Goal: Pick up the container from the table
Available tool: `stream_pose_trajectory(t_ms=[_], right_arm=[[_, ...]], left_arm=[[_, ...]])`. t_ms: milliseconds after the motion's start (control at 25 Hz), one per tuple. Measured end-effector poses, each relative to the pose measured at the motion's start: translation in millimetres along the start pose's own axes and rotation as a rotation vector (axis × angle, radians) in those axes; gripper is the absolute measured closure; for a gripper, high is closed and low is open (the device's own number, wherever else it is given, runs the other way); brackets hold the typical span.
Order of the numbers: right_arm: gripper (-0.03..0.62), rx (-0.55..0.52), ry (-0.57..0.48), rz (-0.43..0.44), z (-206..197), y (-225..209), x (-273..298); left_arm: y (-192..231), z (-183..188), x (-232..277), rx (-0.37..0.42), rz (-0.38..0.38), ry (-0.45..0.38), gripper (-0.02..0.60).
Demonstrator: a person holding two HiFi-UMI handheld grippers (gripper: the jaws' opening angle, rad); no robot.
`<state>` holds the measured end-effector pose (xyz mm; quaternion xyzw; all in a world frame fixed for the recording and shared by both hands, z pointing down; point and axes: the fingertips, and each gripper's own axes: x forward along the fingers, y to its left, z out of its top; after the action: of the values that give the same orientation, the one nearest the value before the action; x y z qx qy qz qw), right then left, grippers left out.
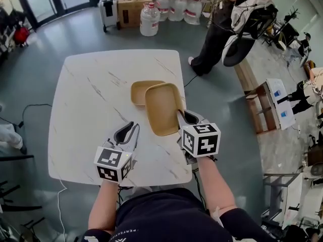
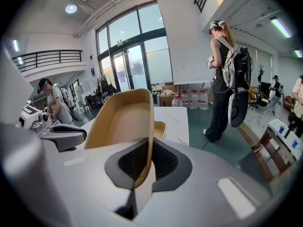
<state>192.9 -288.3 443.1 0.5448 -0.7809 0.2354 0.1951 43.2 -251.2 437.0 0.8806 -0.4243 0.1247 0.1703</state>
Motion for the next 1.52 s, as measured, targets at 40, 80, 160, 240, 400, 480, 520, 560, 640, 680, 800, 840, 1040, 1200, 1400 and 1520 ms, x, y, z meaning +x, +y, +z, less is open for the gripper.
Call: stream_pose_trajectory(t_ms=[40, 80, 160, 240, 400, 480, 520, 560, 640, 680, 800, 840, 1040, 1200, 1400, 1520], right_arm=[[0.588, 0.005, -0.002, -0.001, -3, 1, -5], [0.588, 0.012, -0.004, -0.003, -6, 2, -10], [0.588, 0.024, -0.006, -0.009, -12, 5, -19], [0.588, 0.034, -0.009, -0.016, -17, 8, -29], [0.588, 0.057, -0.030, -0.021, -27, 11, -48], [0.588, 0.074, -0.041, -0.021, -32, 11, -56], [0.588, 0.081, -0.045, -0.022, -34, 12, -60], [0.588, 0.086, -0.048, -0.022, -36, 12, -63], [0.588, 0.092, -0.051, -0.020, -41, 14, -69], [0.588, 0.096, -0.050, -0.018, -44, 14, -71], [0.588, 0.107, -0.043, -0.016, -55, 15, -78], [0.588, 0.110, -0.042, -0.016, -58, 15, -79], [0.588, 0.109, -0.038, -0.003, -64, 18, -82], [0.589, 0.099, -0.042, 0.008, -65, 21, -81], [0.589, 0.098, -0.053, 0.015, -61, 20, -84], [0.589, 0.097, -0.059, 0.018, -57, 20, -85]], left_arm=[[-2, -2, -2, 0.004, -0.005, 0.003, 0.528], [-3, -3, -5, 0.006, -0.011, 0.006, 0.528], [-5, -5, -12, 0.008, -0.021, 0.007, 0.528], [-6, -6, -20, 0.009, -0.030, 0.006, 0.532], [-12, -9, -31, 0.013, -0.037, 0.003, 0.538], [-15, -11, -35, 0.017, -0.040, 0.003, 0.538], [-16, -12, -37, 0.020, -0.041, 0.003, 0.538], [-16, -13, -38, 0.021, -0.042, 0.003, 0.538], [-18, -16, -42, 0.012, -0.048, 0.006, 0.541], [-19, -18, -43, 0.004, -0.052, 0.008, 0.543], [-25, -24, -47, -0.004, -0.058, 0.018, 0.545], [-26, -25, -48, -0.003, -0.057, 0.021, 0.545], [-27, -27, -52, -0.026, -0.049, 0.014, 0.548], [-27, -26, -53, -0.030, -0.038, 0.003, 0.549], [-27, -25, -54, -0.036, -0.031, -0.001, 0.551], [-26, -23, -53, -0.038, -0.024, -0.002, 0.552]])
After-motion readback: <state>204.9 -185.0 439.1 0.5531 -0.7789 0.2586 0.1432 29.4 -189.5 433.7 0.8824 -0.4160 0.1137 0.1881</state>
